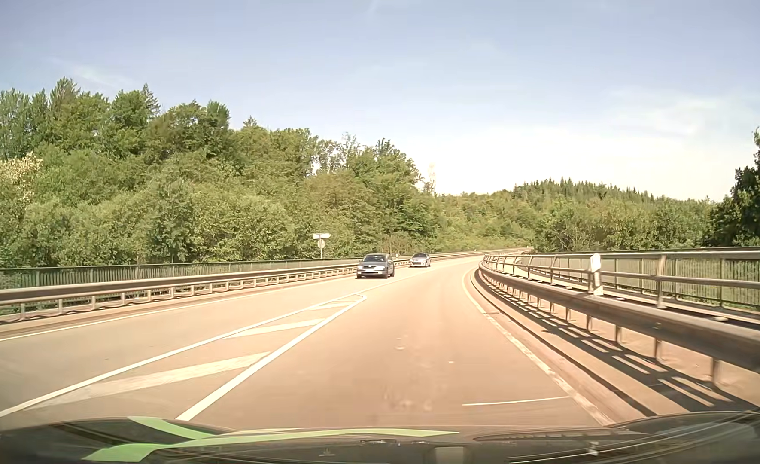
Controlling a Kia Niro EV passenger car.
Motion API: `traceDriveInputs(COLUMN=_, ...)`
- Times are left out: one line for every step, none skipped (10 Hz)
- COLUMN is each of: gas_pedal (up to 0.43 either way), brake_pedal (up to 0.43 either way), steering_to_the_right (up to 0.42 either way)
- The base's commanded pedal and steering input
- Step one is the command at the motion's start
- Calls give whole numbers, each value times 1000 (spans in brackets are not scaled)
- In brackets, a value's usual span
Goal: Follow the waypoints while adhering to traffic rules and regulations
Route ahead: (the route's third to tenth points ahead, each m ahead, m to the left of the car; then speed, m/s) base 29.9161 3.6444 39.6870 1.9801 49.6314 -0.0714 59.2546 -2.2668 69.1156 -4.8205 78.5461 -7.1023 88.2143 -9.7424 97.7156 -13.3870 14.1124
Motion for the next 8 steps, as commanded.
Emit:
traceDriveInputs(gas_pedal=47, brake_pedal=0, steering_to_the_right=15)
traceDriveInputs(gas_pedal=47, brake_pedal=0, steering_to_the_right=15)
traceDriveInputs(gas_pedal=47, brake_pedal=0, steering_to_the_right=15)
traceDriveInputs(gas_pedal=47, brake_pedal=0, steering_to_the_right=15)
traceDriveInputs(gas_pedal=79, brake_pedal=0, steering_to_the_right=15)
traceDriveInputs(gas_pedal=110, brake_pedal=0, steering_to_the_right=15)
traceDriveInputs(gas_pedal=110, brake_pedal=0, steering_to_the_right=15)
traceDriveInputs(gas_pedal=110, brake_pedal=0, steering_to_the_right=15)
